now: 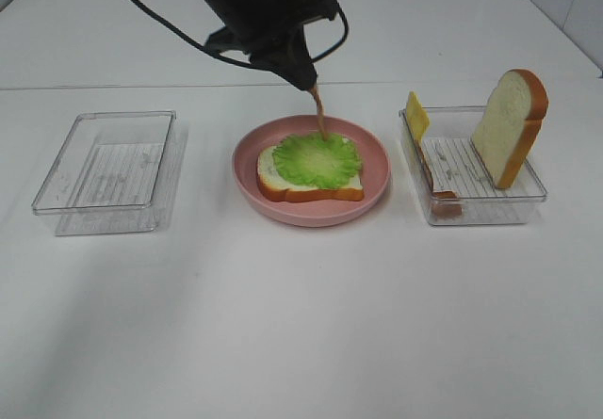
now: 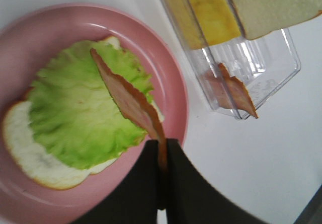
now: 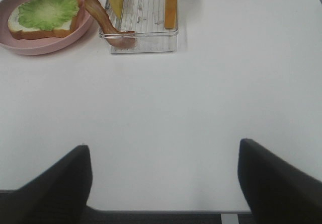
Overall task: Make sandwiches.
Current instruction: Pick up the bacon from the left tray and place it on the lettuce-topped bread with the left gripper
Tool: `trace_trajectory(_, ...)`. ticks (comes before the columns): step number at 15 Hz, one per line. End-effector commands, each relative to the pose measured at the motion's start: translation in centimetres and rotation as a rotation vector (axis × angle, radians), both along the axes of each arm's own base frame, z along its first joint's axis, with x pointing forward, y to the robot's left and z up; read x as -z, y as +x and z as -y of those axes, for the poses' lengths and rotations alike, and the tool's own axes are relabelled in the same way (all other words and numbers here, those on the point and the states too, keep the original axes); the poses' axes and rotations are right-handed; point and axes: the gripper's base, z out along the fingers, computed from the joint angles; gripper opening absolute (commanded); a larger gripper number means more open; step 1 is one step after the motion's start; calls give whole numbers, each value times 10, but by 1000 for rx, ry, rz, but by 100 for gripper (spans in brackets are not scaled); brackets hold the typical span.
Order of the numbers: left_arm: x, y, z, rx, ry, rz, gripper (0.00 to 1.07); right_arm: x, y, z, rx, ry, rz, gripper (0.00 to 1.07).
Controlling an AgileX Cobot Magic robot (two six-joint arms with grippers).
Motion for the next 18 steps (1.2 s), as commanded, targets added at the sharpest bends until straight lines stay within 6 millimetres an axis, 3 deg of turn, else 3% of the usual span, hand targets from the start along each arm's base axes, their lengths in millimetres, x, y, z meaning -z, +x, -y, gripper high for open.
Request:
trace_trajectory(1, 23, -10, 30, 59, -50, -75, 0, 1, -2, 0, -2, 1, 23, 78)
trace_trajectory(5, 58, -13, 41, 82, -11, -130, 0, 1, -2, 0, -2, 1, 23, 78)
trace_trajectory(12, 64, -5, 21, 53, 242, -44, 0, 1, -2, 0, -2, 1, 23, 78)
trace_trajectory(18, 61, -2, 13, 28, 287, -21, 0, 1, -2, 0, -2, 1, 23, 78)
